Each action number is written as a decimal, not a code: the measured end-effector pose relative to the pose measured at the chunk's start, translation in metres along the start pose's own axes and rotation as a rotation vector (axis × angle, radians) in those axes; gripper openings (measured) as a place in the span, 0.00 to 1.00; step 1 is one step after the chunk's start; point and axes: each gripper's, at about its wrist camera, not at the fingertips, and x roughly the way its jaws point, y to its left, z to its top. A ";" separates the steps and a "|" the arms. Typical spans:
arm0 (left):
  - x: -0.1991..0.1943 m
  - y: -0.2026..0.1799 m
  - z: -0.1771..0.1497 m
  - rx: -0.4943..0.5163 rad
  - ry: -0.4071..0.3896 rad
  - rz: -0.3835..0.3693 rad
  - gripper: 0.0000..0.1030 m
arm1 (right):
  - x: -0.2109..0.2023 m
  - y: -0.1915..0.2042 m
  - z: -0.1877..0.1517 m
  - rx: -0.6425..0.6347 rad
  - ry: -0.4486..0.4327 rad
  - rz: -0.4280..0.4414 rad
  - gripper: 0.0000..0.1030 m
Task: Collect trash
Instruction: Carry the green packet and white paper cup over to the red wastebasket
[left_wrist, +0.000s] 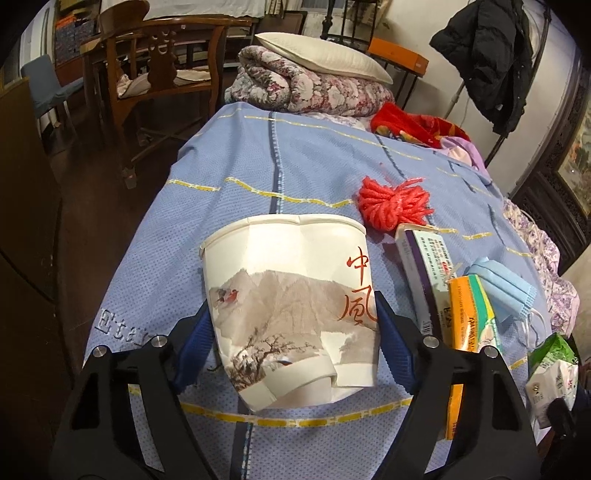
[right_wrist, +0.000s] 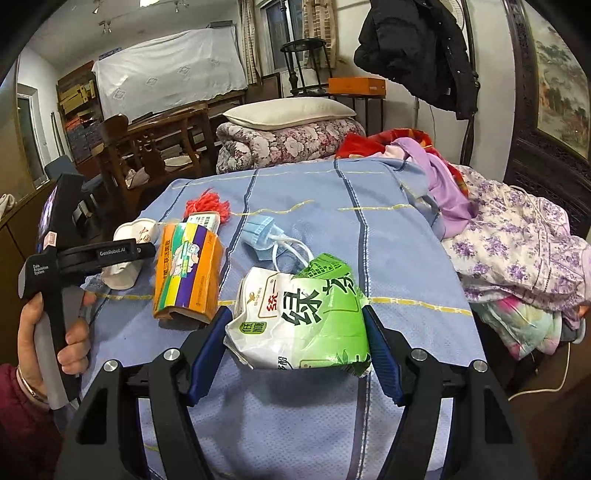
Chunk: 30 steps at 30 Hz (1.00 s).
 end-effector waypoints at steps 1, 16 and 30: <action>0.000 0.000 0.000 0.003 0.000 -0.012 0.74 | 0.001 -0.001 -0.001 0.001 0.002 0.003 0.68; -0.021 -0.005 -0.009 0.030 -0.026 -0.090 0.74 | -0.016 -0.004 0.003 0.029 -0.038 0.018 0.67; -0.111 -0.039 -0.051 0.108 -0.083 -0.136 0.74 | -0.091 -0.035 -0.016 0.090 -0.125 -0.011 0.67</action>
